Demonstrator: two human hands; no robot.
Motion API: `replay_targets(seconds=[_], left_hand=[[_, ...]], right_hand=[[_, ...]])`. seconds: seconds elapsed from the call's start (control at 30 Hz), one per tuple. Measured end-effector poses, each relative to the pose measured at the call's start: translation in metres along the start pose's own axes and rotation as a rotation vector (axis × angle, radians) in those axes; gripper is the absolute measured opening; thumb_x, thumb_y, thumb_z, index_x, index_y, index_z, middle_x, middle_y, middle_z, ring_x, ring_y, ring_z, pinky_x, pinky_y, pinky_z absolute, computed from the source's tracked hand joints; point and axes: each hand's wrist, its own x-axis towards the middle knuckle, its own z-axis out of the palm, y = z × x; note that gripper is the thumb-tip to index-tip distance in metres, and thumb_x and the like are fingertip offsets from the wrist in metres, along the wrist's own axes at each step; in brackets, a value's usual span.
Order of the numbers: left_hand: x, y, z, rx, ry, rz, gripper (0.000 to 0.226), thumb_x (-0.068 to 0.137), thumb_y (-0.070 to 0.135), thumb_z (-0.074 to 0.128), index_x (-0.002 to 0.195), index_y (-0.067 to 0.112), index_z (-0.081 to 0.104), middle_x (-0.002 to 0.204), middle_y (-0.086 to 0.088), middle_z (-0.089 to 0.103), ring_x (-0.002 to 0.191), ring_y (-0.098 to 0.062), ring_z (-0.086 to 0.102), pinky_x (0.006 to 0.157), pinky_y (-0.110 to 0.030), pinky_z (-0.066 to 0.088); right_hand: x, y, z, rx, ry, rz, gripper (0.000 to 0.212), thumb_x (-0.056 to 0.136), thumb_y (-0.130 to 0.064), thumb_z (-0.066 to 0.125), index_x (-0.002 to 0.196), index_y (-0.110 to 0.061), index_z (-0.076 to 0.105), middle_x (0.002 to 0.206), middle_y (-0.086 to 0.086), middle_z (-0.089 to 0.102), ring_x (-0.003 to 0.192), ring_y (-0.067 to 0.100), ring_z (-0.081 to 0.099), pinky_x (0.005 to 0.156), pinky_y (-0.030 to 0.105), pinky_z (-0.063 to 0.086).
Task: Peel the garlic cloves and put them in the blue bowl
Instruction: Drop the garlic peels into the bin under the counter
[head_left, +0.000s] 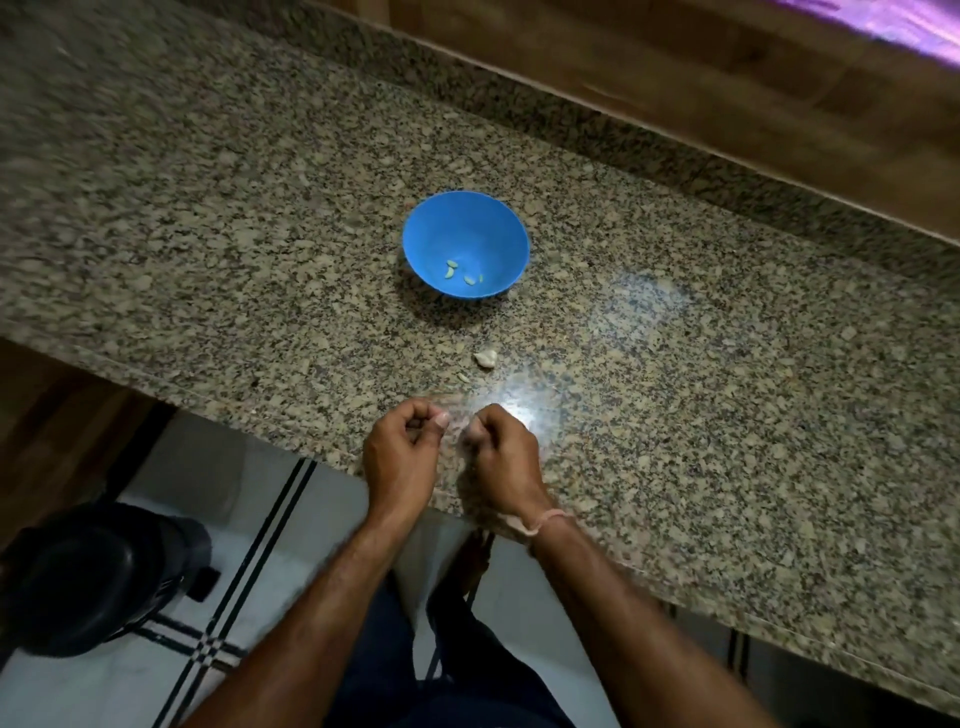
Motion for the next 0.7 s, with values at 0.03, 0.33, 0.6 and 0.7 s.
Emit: replay_targets(seconds=[0.03, 0.33, 0.6, 0.7], left_hand=[[-0.001, -0.004, -0.010, -0.019, 0.023, -0.008, 0.003, 0.097, 0.022, 0.071, 0.095, 0.022, 0.074, 0.089, 0.010, 0.074, 0.086, -0.011, 0.071, 0.076, -0.035, 0.060], [-0.028, -0.070, -0.159, -0.123, 0.318, -0.098, 0.010, 0.099, 0.024, 0.070, 0.090, 0.022, 0.072, 0.081, 0.007, 0.072, 0.076, -0.007, 0.067, 0.067, -0.024, 0.050], [-0.106, -0.197, -0.350, -0.193, 0.592, -0.232, 0.011, 0.098, 0.026, 0.071, 0.089, 0.019, 0.071, 0.081, 0.002, 0.073, 0.078, -0.016, 0.069, 0.077, -0.041, 0.058], [-0.129, -0.237, -0.404, -0.202, 0.689, -0.282, 0.008, 0.097, 0.023, 0.072, 0.090, 0.019, 0.072, 0.085, 0.002, 0.074, 0.083, -0.018, 0.070, 0.081, -0.039, 0.057]], right_hand=[[-0.004, -0.009, 0.008, 0.100, -0.020, 0.055, 0.022, 0.104, -0.010, 0.050, 0.082, -0.007, 0.052, 0.073, 0.002, 0.053, 0.065, 0.010, 0.045, 0.057, 0.025, 0.040], [-0.058, -0.074, 0.143, 0.447, -0.409, 0.221, 0.031, 0.109, -0.006, 0.046, 0.079, -0.014, 0.052, 0.067, 0.002, 0.045, 0.062, 0.011, 0.040, 0.056, 0.019, 0.039], [-0.173, -0.132, 0.324, 0.441, -0.649, 0.228, 0.036, 0.106, 0.006, 0.042, 0.077, -0.013, 0.054, 0.068, 0.003, 0.047, 0.061, 0.012, 0.043, 0.059, 0.023, 0.039], [-0.203, -0.139, 0.378, 0.406, -0.673, 0.270, 0.035, 0.106, 0.007, 0.041, 0.078, -0.011, 0.053, 0.067, 0.004, 0.047, 0.059, 0.012, 0.044, 0.056, 0.022, 0.041]])
